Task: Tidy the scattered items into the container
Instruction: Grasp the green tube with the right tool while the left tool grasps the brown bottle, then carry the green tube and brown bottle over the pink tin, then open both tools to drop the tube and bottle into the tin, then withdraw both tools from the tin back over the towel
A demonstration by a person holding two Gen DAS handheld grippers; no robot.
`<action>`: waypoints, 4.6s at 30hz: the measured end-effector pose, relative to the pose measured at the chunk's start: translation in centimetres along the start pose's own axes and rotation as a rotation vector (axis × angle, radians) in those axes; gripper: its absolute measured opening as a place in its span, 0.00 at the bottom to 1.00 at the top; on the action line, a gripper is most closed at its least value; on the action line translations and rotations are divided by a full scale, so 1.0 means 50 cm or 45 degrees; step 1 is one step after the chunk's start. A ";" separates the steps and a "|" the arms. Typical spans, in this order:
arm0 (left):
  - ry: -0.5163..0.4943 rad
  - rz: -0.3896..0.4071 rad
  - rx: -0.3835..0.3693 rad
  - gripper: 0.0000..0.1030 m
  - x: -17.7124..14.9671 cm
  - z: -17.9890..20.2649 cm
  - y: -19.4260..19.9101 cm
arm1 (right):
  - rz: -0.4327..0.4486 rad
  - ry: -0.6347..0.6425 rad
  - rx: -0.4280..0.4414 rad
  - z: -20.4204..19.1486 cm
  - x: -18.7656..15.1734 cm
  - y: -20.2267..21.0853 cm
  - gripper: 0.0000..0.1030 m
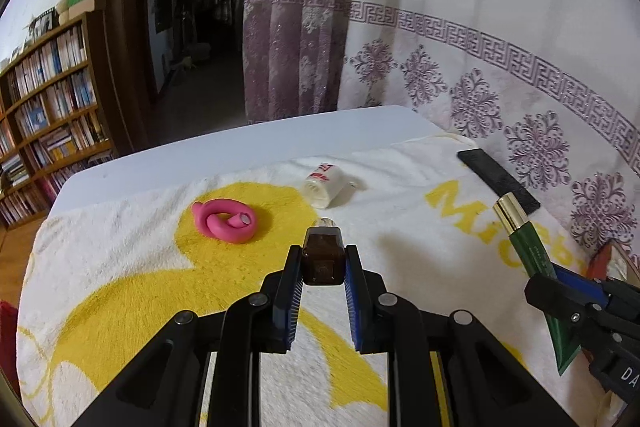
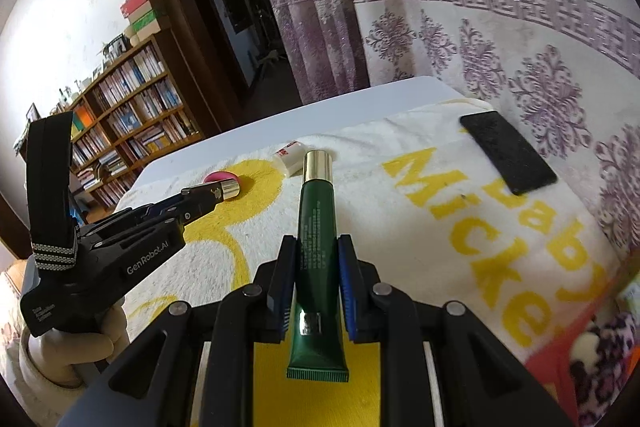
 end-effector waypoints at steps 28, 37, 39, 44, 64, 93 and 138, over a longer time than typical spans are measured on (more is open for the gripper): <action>-0.230 0.069 -0.179 0.20 -0.106 0.268 0.197 | 0.176 -0.218 -0.171 0.179 -0.116 0.284 0.22; -0.299 0.013 -0.300 0.20 -0.165 0.385 0.213 | 0.203 -0.267 -0.366 0.281 -0.190 0.393 0.22; -0.312 -0.008 -0.330 0.20 -0.178 0.415 0.211 | 0.201 -0.293 -0.388 0.302 -0.206 0.409 0.22; -0.342 -0.045 -0.397 0.20 -0.207 0.478 0.214 | 0.192 -0.297 -0.464 0.335 -0.235 0.436 0.22; -0.427 -0.240 -0.622 0.20 -0.330 0.640 0.209 | 0.189 -0.265 -0.561 0.366 -0.274 0.476 0.21; -0.283 -0.122 -0.423 0.77 -0.279 0.511 0.192 | 0.156 -0.288 -0.499 0.330 -0.269 0.452 0.24; -0.059 0.076 -0.073 0.77 -0.177 0.161 0.230 | 0.024 -0.009 -0.213 0.057 -0.156 0.216 0.24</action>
Point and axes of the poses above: each gripper's, at about its wrist camera, not at the fingertips, and y roughly against the way its jaws point, z to its right, x to its top, the point moved 8 cm from there along -y, roughly the way its jaws point, and after that the axes turned 13 degrees about y, right-handed, at the moved point
